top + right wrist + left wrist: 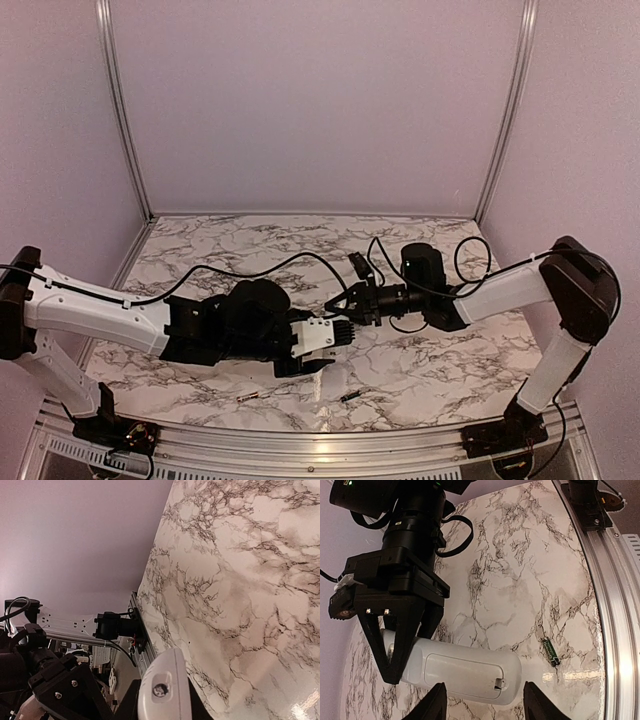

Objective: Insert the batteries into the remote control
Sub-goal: Remove the battery cover from the remote control.

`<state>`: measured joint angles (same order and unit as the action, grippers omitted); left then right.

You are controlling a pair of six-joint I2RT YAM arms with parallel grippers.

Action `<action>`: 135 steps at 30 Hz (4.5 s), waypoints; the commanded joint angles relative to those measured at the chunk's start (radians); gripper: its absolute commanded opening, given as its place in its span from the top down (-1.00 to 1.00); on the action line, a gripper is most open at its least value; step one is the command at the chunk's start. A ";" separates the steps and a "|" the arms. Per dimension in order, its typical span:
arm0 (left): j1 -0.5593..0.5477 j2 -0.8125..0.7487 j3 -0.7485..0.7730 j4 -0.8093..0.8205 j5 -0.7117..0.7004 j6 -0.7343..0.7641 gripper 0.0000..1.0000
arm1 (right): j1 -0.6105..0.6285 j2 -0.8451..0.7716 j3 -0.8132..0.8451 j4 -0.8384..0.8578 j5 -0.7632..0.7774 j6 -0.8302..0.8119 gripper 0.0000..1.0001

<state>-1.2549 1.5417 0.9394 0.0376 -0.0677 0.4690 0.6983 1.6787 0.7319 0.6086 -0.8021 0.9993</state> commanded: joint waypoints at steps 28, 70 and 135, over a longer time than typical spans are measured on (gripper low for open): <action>-0.005 0.082 0.037 -0.024 -0.074 0.017 0.33 | 0.033 -0.012 0.042 0.037 -0.033 0.006 1.00; -0.006 -0.022 -0.024 0.071 -0.182 0.046 0.43 | 0.018 0.060 0.028 0.074 -0.045 0.061 1.00; 0.130 0.246 0.264 -0.237 0.015 -0.535 -0.35 | -0.071 0.123 -0.019 0.190 0.061 0.111 1.00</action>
<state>-1.1248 1.7626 1.1683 -0.1623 -0.0605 -0.0475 0.6350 1.8084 0.7124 0.7849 -0.7486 1.1145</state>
